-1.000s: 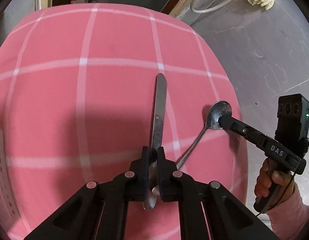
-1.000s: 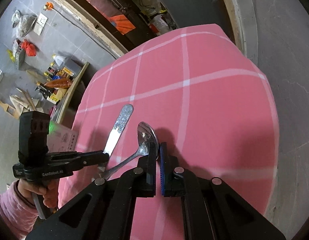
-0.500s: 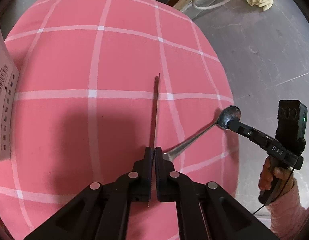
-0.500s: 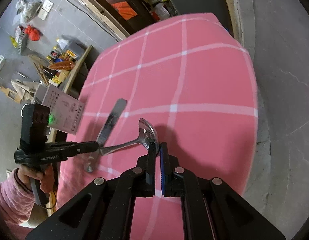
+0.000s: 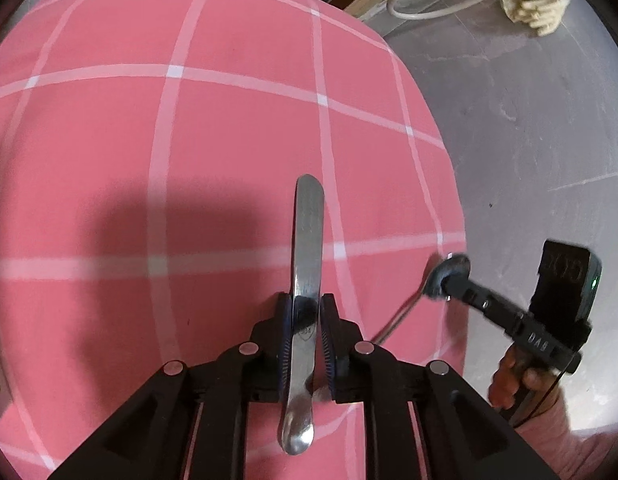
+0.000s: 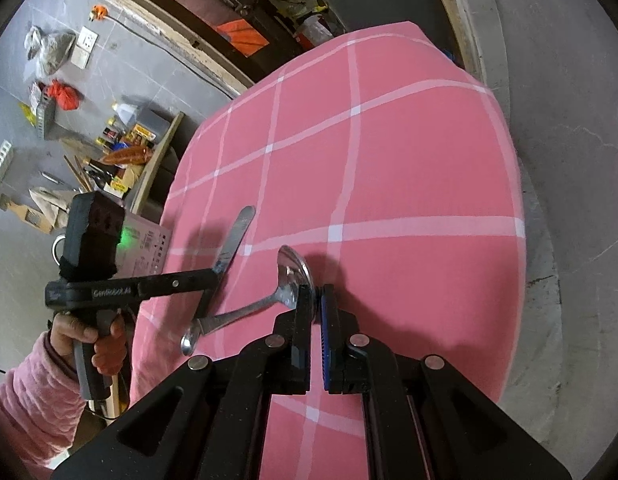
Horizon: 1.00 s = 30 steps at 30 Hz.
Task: Organize utensils
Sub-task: 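Close the left tool on the butter knife while the right grasps the spoon, then lift the knife with left and the spoon with right toward the white holder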
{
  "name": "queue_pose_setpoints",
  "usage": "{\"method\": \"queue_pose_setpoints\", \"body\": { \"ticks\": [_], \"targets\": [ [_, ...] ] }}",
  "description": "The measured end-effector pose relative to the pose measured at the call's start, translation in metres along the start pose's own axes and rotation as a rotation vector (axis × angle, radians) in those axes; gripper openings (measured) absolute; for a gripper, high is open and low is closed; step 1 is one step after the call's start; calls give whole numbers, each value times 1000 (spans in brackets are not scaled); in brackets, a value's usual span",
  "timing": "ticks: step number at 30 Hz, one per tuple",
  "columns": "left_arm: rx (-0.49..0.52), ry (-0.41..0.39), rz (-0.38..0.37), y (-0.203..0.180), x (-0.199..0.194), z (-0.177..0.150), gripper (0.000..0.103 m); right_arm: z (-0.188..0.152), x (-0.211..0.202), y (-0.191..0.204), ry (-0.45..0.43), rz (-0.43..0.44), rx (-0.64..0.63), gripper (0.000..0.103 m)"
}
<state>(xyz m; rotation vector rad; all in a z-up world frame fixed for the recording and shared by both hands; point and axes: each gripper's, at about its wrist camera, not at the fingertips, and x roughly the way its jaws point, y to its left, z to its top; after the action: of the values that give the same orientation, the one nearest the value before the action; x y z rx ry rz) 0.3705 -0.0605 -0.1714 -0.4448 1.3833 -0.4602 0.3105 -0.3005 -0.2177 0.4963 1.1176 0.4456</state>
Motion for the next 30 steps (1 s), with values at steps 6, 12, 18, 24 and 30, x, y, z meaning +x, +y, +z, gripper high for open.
{"method": "queue_pose_setpoints", "body": {
  "ticks": [6, 12, 18, 24, 30],
  "targets": [
    [-42, 4, -51, -2, 10, 15, 19, 4, 10, -3, -30, 61, 58, 9],
    [-30, 1, -48, -11, 16, 17, 20, -7, 20, 5, -57, 40, 71, 9],
    [60, 8, 30, -26, 17, 15, 8, -17, 12, 6, -86, 31, 91, 5],
    [68, -49, 5, -29, 7, 2, 2, -28, -19, 6, -183, 22, 115, 5],
    [140, -103, 78, -39, -10, -26, 2, -37, -56, 28, -270, -33, 66, 5]
  ]
}}
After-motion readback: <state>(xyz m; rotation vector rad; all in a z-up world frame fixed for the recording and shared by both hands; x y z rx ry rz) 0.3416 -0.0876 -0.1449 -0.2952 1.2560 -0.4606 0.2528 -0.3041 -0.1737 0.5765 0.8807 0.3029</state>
